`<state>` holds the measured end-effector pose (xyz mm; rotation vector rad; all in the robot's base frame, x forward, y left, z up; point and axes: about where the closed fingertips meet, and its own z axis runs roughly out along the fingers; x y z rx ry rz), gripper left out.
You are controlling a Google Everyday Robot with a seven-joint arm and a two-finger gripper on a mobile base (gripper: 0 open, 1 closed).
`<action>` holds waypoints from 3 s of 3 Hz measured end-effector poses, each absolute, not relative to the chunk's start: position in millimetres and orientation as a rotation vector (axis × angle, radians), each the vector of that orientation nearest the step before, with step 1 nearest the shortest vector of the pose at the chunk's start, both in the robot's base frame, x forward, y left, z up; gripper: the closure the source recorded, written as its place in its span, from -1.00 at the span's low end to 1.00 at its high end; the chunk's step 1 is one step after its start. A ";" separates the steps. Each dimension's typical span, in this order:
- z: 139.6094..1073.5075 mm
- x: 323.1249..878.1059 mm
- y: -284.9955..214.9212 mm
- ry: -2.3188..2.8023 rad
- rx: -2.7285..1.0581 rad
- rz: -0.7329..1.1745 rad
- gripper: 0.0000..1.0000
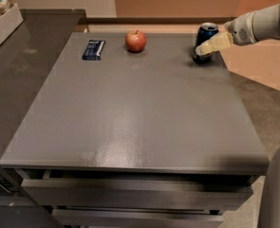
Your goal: Pick pepsi can
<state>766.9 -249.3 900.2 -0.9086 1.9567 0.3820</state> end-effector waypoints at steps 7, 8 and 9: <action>978.5 713.1 -205.5 1.851 -1.110 0.437 1.00; 997.5 698.1 -197.7 1.815 -1.148 0.455 1.00; 1019.1 678.5 -190.0 1.769 -1.212 0.479 1.00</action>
Offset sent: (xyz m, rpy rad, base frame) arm 0.0076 0.0041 0.0027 -0.0164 0.0398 0.0264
